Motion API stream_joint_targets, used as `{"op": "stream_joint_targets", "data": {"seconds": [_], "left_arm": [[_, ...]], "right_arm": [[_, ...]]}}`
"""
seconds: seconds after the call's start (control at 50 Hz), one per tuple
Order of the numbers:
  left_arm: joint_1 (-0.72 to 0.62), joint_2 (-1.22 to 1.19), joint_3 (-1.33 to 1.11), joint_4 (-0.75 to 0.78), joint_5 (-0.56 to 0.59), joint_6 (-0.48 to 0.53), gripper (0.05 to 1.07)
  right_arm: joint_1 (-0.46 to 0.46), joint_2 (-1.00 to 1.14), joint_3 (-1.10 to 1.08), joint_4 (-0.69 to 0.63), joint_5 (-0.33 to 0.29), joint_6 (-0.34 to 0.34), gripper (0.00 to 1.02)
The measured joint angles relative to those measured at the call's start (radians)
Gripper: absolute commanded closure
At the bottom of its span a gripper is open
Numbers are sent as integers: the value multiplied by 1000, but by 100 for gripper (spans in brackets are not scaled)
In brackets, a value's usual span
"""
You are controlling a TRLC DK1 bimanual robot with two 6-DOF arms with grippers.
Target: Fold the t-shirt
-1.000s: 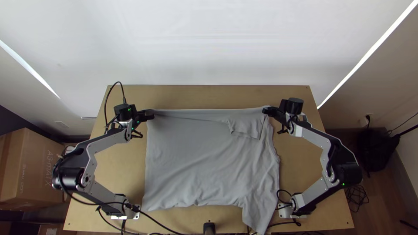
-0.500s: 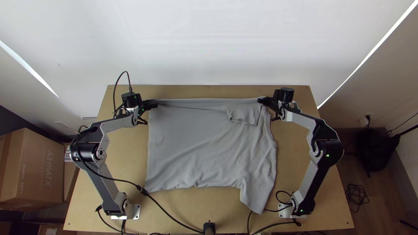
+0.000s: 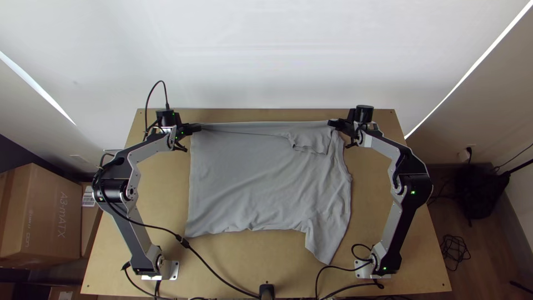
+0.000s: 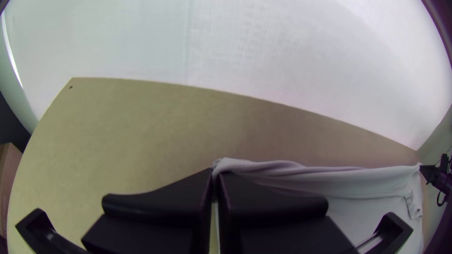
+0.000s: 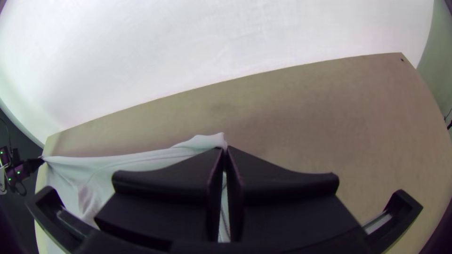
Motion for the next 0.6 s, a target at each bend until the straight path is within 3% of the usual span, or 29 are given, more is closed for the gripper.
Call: {"op": "stream_joint_targets", "data": {"seconds": [0.22,0.6], "left_arm": [[1,-76,0,-131,13,0,105],[4,-332,-236,-98,34,-8,105]], "right_arm": [[-6,-59,9,-108,0,9,100],[-7,-237,-123,-119,0,11,100]]}}
